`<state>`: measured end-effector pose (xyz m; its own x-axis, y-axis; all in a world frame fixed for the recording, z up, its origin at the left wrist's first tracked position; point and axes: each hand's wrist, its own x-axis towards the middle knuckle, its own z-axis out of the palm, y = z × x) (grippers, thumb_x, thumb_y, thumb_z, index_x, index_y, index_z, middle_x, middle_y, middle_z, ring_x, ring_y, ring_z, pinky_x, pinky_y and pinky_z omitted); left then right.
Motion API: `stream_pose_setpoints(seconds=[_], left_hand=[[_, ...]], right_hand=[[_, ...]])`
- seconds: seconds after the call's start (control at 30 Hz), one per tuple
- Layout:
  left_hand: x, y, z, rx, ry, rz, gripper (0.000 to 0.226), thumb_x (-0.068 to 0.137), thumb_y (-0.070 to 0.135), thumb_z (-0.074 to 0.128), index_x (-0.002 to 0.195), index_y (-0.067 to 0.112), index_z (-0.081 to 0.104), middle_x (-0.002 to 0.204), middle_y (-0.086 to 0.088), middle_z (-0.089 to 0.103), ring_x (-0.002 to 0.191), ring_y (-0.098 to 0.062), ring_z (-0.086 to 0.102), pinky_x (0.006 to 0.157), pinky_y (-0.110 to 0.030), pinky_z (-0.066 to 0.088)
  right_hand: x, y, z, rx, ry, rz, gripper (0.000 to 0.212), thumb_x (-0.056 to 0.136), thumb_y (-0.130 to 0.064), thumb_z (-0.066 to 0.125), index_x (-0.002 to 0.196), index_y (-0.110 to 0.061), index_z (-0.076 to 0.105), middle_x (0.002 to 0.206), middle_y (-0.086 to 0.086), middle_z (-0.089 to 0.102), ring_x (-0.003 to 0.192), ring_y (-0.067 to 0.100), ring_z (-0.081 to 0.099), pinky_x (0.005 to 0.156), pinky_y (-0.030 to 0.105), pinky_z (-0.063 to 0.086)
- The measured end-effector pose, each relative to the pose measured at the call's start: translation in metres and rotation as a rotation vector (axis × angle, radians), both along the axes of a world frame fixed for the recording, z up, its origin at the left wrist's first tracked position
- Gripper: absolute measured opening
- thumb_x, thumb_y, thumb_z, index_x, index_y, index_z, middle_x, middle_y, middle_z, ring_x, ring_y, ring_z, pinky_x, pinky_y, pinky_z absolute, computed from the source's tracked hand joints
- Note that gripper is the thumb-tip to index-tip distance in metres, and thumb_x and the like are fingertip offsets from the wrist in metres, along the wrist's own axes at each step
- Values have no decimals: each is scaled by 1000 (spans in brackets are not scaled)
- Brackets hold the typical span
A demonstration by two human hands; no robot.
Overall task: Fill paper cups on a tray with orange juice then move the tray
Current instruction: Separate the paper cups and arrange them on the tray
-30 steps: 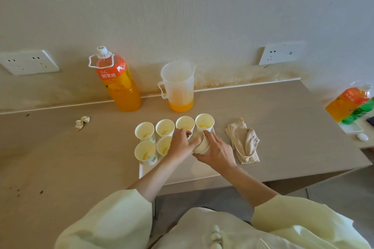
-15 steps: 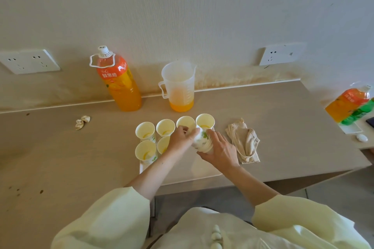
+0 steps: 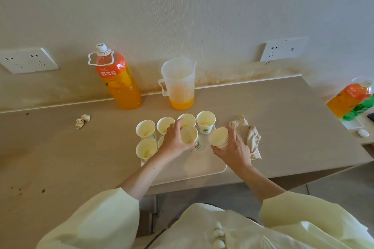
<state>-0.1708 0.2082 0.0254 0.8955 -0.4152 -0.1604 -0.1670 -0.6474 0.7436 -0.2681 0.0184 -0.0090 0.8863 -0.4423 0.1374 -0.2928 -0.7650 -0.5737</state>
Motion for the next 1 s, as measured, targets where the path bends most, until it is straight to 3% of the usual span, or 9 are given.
stream_pose_setpoints(seconds=[0.1, 0.23, 1.0], left_hand=[[-5, -3, -8, 126, -73, -37, 110, 66, 37, 84, 149, 24, 13, 128, -9, 40, 124, -24, 38, 105, -39, 29], [-7, -6, -16, 221, -161, -57, 119, 66, 39, 83, 150, 23, 1, 131, -10, 33, 126, -27, 37, 100, -37, 26], [-6, -14, -27, 253, -209, -107, 111, 70, 35, 81, 151, 17, 7, 141, -12, 25, 128, -31, 34, 100, -36, 25]], right_hand=[[0, 1, 1, 14, 4, 9, 74, 70, -46, 80, 129, -16, 47, 116, -1, 59, 99, 25, 61, 63, 31, 44], [2, 7, 1, 27, 14, 46, 73, 70, -47, 80, 127, -15, 46, 113, -1, 58, 97, 26, 61, 66, 38, 52], [5, 5, -1, 47, 19, 82, 77, 70, -51, 79, 130, -17, 45, 116, -3, 59, 98, 23, 62, 68, 38, 55]])
